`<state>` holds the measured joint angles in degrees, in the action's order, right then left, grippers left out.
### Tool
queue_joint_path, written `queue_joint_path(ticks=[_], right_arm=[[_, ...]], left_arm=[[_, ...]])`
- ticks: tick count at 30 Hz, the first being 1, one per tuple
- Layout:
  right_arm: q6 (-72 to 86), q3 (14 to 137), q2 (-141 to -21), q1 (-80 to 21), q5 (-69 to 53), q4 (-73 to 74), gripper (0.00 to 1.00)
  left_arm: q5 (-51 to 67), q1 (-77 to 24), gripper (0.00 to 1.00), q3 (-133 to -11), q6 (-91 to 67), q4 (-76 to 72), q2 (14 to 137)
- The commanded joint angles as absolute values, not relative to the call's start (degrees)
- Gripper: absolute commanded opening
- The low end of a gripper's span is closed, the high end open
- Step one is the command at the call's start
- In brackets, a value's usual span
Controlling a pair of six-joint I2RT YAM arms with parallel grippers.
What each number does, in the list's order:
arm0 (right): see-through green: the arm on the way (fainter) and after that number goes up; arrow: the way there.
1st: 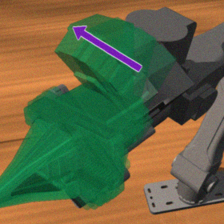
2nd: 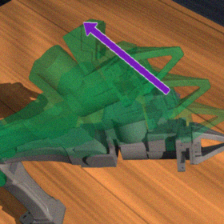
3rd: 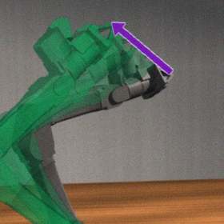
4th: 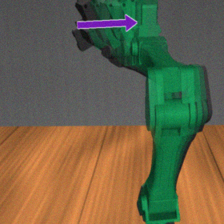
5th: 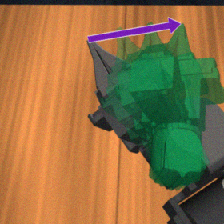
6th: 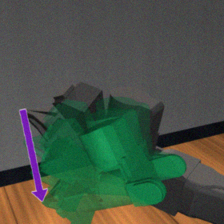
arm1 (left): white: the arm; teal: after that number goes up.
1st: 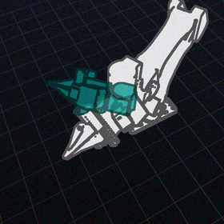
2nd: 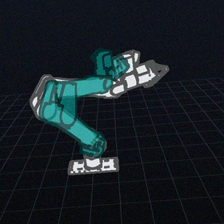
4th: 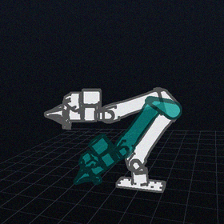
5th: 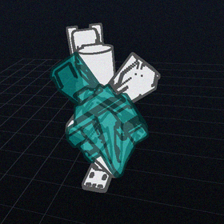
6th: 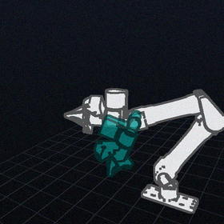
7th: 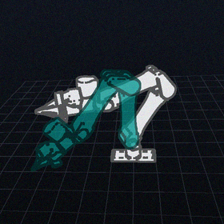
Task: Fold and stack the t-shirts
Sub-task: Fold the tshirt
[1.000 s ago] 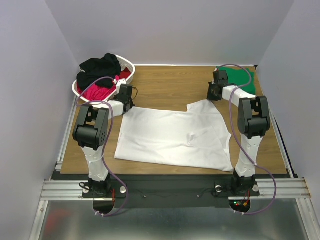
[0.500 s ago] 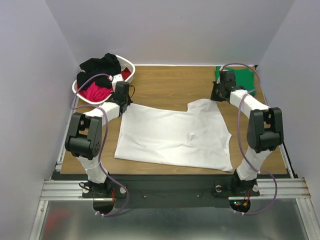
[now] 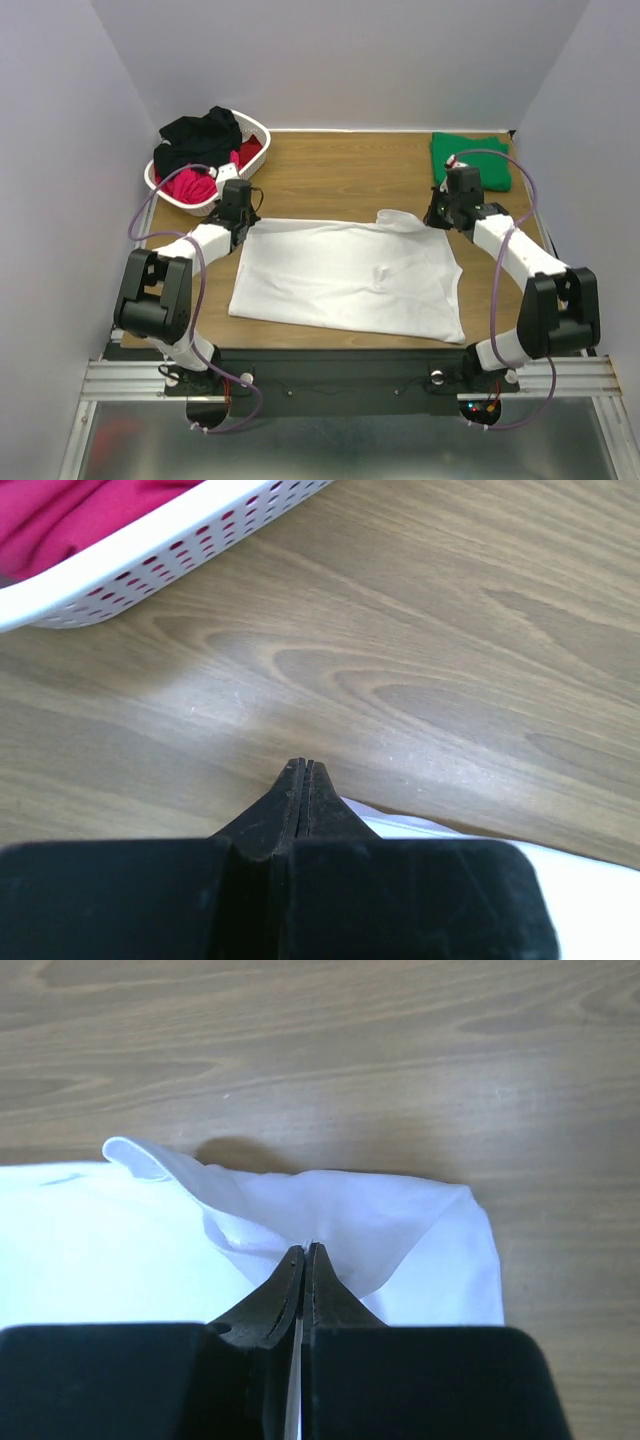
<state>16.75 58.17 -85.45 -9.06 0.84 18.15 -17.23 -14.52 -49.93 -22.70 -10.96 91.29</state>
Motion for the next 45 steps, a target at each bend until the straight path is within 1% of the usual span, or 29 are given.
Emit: queue_joint_path(ticks=[1, 10, 19, 24, 33, 45], right_arm=[[19.1, 56.0, -78.3, -10.4, 0.3, 20.0, 0.0], [20.7, 53.3, -68.7, -12.5, 1.6, 29.4, 0.0], [22.8, 51.0, -62.9, -14.8, 2.3, 36.8, 0.0], [23.7, 49.7, -61.3, -15.0, 2.5, 38.4, 0.0], [24.9, 51.4, -58.2, -15.3, 4.7, 42.6, 0.0], [25.7, 51.7, -57.0, -15.3, 6.1, 46.0, 0.0]], left_arm=[[-19.2, -14.5, 0.0, -46.8, -23.7, -13.0, 85.0], [-20.9, -14.5, 0.0, -39.0, -25.9, -13.4, 78.0], [-21.9, -14.6, 0.0, -34.4, -28.0, -12.8, 72.5], [-23.0, -14.6, 0.0, -31.9, -29.4, -12.7, 68.7], [-24.3, -14.8, 0.0, -27.7, -32.2, -11.6, 61.5], [-23.5, -15.0, 0.0, -23.4, -36.3, -8.4, 53.5]])
